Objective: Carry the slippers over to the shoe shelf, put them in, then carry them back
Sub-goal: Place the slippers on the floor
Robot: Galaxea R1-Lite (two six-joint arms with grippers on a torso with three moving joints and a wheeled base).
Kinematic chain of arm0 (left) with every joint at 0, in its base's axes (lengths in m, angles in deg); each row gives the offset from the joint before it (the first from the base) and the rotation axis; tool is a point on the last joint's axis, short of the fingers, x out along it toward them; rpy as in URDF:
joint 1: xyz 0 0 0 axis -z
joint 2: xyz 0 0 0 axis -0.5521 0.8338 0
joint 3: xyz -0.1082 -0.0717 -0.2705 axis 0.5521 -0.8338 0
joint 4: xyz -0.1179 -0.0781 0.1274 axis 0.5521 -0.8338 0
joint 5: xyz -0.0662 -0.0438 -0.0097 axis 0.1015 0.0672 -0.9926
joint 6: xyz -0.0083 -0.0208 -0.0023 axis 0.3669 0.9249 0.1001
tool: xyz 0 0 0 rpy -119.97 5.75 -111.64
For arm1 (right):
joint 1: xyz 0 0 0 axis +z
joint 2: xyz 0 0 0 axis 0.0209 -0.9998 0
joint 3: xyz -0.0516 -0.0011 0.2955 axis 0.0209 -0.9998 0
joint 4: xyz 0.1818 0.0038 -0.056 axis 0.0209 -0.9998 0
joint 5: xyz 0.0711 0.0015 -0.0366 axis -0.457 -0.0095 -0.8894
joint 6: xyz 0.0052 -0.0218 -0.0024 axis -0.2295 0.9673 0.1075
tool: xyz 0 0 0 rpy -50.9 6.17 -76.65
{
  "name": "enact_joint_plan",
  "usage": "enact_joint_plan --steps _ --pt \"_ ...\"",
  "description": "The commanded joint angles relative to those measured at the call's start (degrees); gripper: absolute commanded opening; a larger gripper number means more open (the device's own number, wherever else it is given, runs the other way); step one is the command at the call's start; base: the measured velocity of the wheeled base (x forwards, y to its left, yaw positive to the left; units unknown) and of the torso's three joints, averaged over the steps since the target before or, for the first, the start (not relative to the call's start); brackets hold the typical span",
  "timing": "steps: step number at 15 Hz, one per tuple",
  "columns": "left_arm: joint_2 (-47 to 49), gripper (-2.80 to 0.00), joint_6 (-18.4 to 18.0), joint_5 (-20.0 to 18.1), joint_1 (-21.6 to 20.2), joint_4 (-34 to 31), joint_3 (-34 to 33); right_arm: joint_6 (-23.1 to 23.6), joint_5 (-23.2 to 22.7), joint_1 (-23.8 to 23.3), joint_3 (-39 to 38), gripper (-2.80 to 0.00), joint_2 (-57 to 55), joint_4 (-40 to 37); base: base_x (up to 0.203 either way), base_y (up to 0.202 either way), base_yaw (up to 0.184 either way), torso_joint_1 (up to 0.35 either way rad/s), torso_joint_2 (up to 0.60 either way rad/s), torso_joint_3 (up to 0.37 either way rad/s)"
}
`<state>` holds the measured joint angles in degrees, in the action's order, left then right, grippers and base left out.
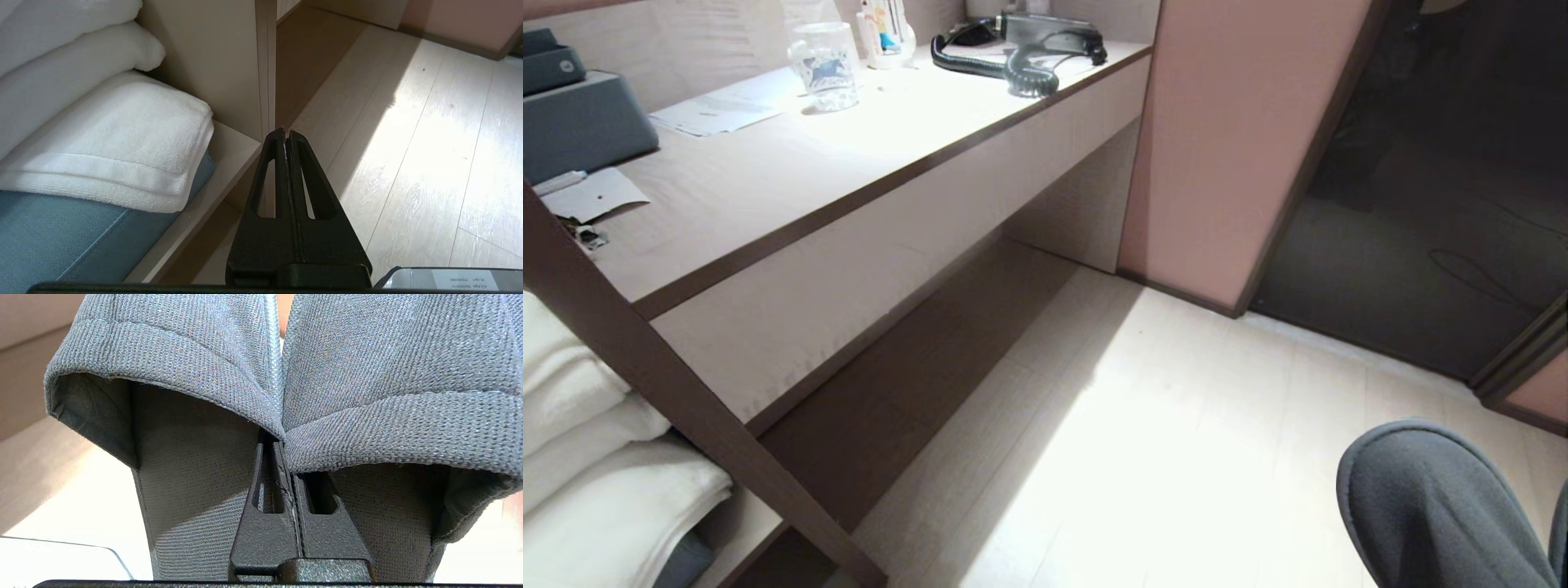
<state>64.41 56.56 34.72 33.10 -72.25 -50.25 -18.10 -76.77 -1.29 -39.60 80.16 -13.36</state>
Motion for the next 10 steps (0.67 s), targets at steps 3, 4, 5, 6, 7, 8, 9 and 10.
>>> enact_joint_plan --steps 3,4,5,6,7,8,9,10 --pt "0.04 -2.8 0.02 0.01 -0.02 0.04 0.0 0.16 -0.06 0.01 0.0 -2.8 -0.07 0.07 0.0 0.0 0.0 0.002 0.0 -0.196" --pt "0.04 -2.8 0.02 0.01 -0.02 0.04 0.0 0.16 -0.06 -0.07 -0.03 -2.8 -0.07 0.07 0.0 0.0 0.0 0.006 0.0 -0.198" --pt "0.04 -2.8 0.02 0.01 -0.02 0.04 0.0 0.16 -0.03 0.01 -0.08 -2.8 -0.07 0.07 0.0 0.0 0.0 0.006 0.0 -0.197" --pt "0.04 -2.8 0.02 0.01 -0.02 0.04 0.0 0.16 -0.06 0.01 -0.08 -2.8 -0.07 0.07 0.0 0.0 0.0 0.002 0.0 -0.188" --pt "0.04 -2.8 0.02 0.01 -0.02 0.04 0.0 0.16 -0.01 -0.04 0.0 -2.8 -0.07 0.07 0.0 0.0 0.0 0.005 0.0 -0.19" --pt "0.04 -2.8 0.02 0.01 -0.02 0.04 0.0 0.16 -0.06 0.01 0.0 -2.8 -0.07 0.07 0.0 0.0 0.0 0.002 0.0 -0.194" --pt "0.04 -2.8 0.02 0.01 -0.02 0.04 0.0 0.16 -0.06 0.01 -0.01 -2.8 -0.07 0.07 0.0 0.0 0.0 0.008 0.01 -0.194" --pt "0.04 -2.8 0.02 0.01 -0.02 0.04 0.0 0.16 -0.06 0.01 0.0 -2.8 -0.07 0.07 0.0 0.0 0.0 0.001 0.0 -0.206"
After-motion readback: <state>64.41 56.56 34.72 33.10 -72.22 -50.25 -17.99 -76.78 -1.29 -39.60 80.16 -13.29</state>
